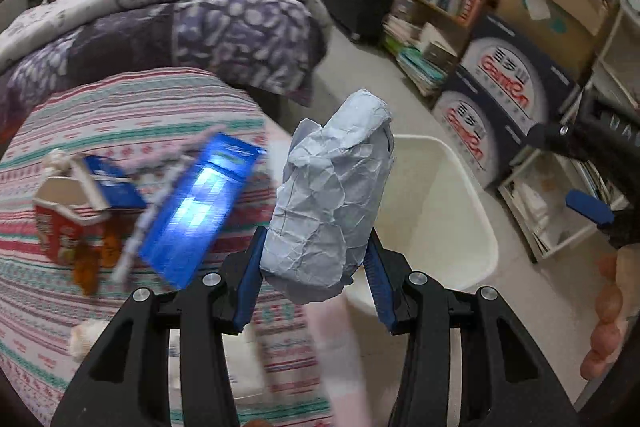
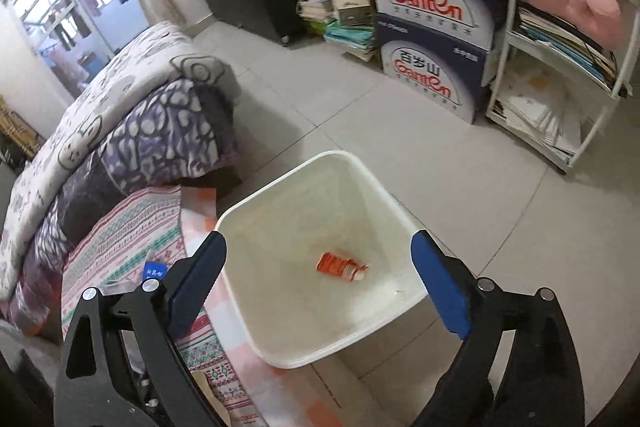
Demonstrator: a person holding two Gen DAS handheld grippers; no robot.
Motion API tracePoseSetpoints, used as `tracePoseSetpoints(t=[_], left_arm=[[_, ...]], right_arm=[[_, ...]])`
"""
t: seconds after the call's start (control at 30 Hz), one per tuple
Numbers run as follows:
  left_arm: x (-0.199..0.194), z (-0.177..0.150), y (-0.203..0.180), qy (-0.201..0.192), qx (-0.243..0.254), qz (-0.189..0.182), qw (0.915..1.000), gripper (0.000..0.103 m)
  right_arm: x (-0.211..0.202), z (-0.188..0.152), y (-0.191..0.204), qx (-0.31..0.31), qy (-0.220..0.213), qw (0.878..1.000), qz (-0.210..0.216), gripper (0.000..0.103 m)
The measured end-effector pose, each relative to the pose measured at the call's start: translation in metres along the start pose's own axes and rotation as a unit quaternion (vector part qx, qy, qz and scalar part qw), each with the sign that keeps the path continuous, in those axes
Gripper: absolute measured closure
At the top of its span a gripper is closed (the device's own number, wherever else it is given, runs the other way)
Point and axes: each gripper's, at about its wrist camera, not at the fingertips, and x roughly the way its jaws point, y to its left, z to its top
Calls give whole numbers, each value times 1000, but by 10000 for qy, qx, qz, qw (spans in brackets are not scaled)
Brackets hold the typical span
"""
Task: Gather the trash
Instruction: 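Carry both items over the white wastebasket and open both tools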
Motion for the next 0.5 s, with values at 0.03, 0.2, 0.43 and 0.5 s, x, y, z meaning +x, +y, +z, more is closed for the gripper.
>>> tracePoseSetpoints(t=[0.03, 0.2, 0.43, 0.5], left_arm=[[4, 1, -4, 29, 14, -33, 10000, 56], [23, 7, -25, 186, -49, -351, 9992, 56], [32, 14, -32, 186, -515, -892, 9945, 25], [29, 13, -32, 172, -452, -854, 9952, 25]], right_arm=[[-1, 1, -5, 37, 1, 10000, -15, 13], [-1, 7, -23, 193, 40, 9998, -55, 12], [-4, 11, -35, 340, -9, 9994, -32, 10], [-4, 11, -33, 307, -15, 9995, -24, 9]])
